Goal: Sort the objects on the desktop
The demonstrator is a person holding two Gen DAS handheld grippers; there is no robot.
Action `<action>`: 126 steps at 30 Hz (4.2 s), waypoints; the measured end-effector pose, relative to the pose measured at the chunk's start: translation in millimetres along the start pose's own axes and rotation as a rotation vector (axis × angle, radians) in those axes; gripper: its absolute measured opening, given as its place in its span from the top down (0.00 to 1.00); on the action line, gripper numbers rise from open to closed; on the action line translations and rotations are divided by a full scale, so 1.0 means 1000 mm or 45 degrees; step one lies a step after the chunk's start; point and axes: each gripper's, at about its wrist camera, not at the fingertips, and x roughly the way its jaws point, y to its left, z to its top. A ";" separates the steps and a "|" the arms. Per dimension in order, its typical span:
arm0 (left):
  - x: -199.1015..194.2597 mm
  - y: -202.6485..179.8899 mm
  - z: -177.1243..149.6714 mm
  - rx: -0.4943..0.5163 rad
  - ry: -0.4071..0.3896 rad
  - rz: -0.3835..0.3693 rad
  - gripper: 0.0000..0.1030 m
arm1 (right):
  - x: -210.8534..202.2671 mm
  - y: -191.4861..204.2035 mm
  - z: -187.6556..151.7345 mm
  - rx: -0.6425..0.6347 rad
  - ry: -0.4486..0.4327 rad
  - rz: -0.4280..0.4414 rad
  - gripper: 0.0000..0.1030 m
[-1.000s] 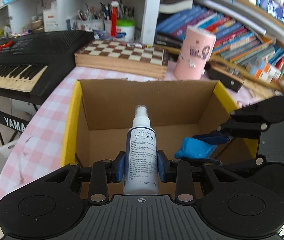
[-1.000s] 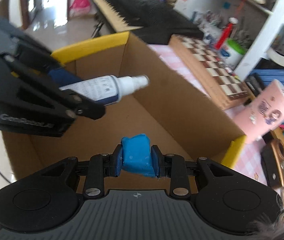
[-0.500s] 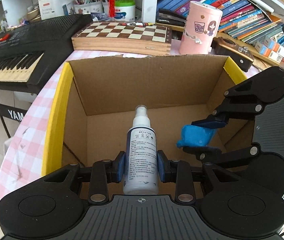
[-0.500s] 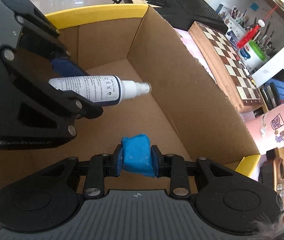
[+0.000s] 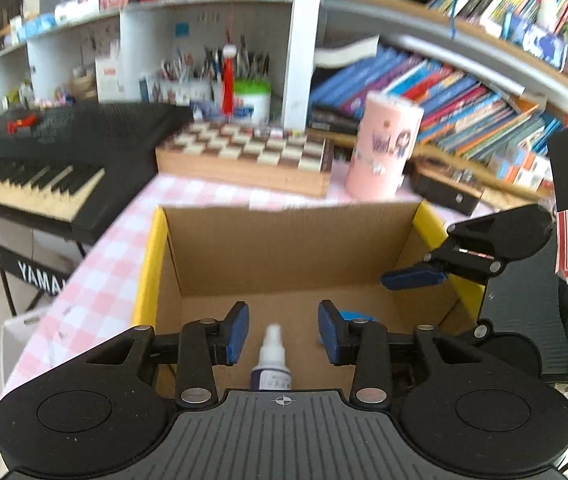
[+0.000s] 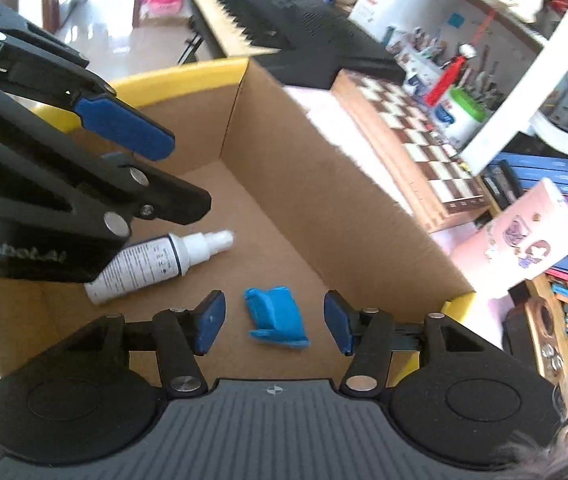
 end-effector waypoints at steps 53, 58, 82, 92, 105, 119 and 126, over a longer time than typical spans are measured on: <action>-0.197 -0.030 -0.150 -0.066 -0.325 0.130 0.14 | -0.217 0.144 -0.162 1.048 -0.402 -0.565 0.37; -0.200 -0.030 -0.162 -0.084 -0.298 0.107 0.10 | -0.218 0.155 -0.174 1.070 -0.372 -0.594 0.28; -0.192 -0.052 -0.199 -0.032 -0.088 -0.010 0.03 | -0.222 0.188 -0.217 1.157 -0.167 -0.626 0.15; -0.177 -0.073 -0.206 0.012 -0.002 -0.096 0.03 | -0.225 0.187 -0.242 1.234 -0.074 -0.680 0.14; -0.153 -0.110 -0.200 0.073 0.067 -0.168 0.03 | -0.220 0.162 -0.273 1.302 0.017 -0.707 0.14; -0.116 -0.160 -0.167 0.102 0.066 -0.180 0.03 | -0.211 0.095 -0.296 1.324 0.026 -0.687 0.14; -0.099 -0.183 -0.152 0.118 0.066 -0.176 0.03 | -0.207 0.062 -0.305 1.332 0.008 -0.672 0.14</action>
